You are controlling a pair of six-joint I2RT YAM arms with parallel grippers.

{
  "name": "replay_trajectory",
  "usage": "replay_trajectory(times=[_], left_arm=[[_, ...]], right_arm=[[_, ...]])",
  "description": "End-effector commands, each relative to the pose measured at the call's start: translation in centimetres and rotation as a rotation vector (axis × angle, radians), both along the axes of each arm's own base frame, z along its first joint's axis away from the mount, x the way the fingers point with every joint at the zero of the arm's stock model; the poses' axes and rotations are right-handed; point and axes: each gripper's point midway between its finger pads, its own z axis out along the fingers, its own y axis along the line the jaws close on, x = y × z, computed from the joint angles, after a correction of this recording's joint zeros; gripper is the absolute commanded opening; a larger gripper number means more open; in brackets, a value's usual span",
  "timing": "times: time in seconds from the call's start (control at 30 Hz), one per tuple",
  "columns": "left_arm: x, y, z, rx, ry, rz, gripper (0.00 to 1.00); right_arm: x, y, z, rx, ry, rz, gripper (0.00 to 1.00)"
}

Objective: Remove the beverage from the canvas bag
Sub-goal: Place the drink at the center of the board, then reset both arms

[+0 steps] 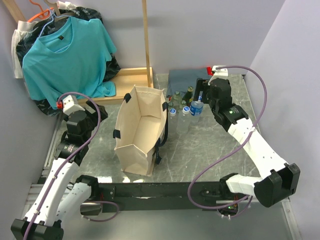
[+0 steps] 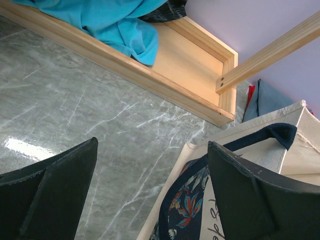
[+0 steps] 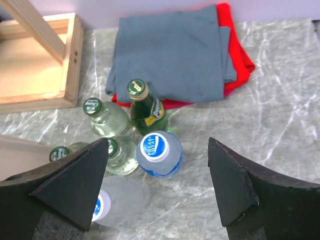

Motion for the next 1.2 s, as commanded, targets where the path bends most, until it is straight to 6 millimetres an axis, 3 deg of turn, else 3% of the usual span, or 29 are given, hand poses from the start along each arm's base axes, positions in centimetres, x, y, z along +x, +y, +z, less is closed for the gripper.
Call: replay_trajectory(times=[0.0,0.57,0.87,1.17], left_arm=[[0.2,0.0,1.3,-0.007,-0.049,0.001,0.96],[0.7,-0.5,1.5,-0.014,-0.056,-0.021,0.96],[0.9,-0.7,1.6,-0.017,-0.058,-0.03,0.96],[0.9,-0.6,1.6,-0.011,-0.055,-0.027,0.96]], right_arm=[[-0.3,-0.9,3.8,0.002,-0.089,-0.047,0.87],[-1.6,-4.2,4.7,-0.062,-0.12,-0.176,1.0],[-2.1,-5.1,5.8,-0.065,-0.144,-0.211,1.0],[-1.7,-6.3,5.0,-0.054,-0.106,-0.257,1.0]])
